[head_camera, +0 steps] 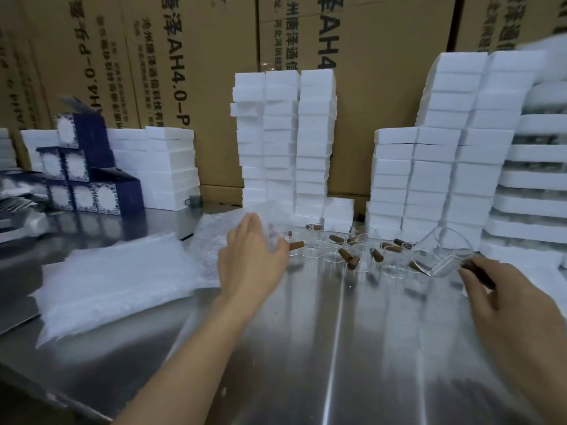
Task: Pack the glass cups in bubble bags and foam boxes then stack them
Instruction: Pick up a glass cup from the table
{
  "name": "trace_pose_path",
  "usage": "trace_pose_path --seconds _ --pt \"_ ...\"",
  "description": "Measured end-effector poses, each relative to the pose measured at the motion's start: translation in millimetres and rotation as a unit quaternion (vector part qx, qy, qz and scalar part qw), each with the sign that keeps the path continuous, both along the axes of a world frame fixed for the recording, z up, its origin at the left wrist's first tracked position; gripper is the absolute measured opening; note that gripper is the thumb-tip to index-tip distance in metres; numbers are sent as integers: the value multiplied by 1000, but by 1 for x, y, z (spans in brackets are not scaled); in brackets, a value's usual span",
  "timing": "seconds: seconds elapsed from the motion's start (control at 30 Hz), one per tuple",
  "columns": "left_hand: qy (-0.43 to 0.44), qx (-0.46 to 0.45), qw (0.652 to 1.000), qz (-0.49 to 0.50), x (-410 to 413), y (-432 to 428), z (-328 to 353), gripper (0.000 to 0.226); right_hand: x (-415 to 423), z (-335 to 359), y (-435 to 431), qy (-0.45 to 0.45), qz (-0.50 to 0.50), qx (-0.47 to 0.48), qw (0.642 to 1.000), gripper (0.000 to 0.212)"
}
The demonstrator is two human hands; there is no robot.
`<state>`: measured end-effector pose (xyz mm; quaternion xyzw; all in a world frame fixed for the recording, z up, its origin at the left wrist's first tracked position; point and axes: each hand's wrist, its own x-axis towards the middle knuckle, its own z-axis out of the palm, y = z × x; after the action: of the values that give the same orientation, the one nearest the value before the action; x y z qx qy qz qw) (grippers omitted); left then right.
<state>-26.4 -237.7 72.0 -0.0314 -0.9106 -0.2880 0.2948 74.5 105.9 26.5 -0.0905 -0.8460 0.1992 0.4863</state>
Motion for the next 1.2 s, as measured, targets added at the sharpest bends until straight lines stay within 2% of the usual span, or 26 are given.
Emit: trace_pose_path --seconds 0.07,0.17,0.23,0.27,0.33,0.47,0.6,0.7,0.8,0.9,1.0,1.1,1.2 --pt "-32 -32 997 -64 8 28 -10 54 1 -1 -2 11 0 -8 1000 21" --pt "-173 -30 967 -183 20 57 -31 75 1 -4 -2 9 0 -19 1000 14" --pt "-248 -131 933 -227 27 69 -49 78 1 -4 -3 4 5 -23 1000 12" --pt "-255 -186 919 -238 29 73 -56 77 1 -4 -3 0 9 -22 1000 10" --pt "-231 -227 913 -249 31 75 -62 73 1 -3 -5 -8 15 -17 1000 6" --pt "-182 -215 929 -240 29 80 -50 65 -2 -6 -3 -17 14 -21 1000 8" --pt "-201 -287 917 -192 16 88 -35 47 -6 -9 -1 -20 18 -19 999 12" --pt "-238 -261 914 -201 -3 96 -26 25 -4 -9 -4 -24 29 -20 999 9" --pt "-246 -196 924 -218 -16 107 -24 15 -3 -6 -7 5 50 -45 998 5" --pt "-180 -114 950 -227 -11 118 -36 14 -1 -1 -10 46 84 -76 993 10" --pt "-102 -147 957 -227 -2 121 -51 18 1 -1 -17 16 113 -68 991 6" --pt "-82 -113 960 -241 0 118 -51 18 0 -1 -20 0 113 -51 992 13" --pt "-51 -91 967 -231 -1 117 -46 17 -2 0 -21 14 130 -76 988 12"
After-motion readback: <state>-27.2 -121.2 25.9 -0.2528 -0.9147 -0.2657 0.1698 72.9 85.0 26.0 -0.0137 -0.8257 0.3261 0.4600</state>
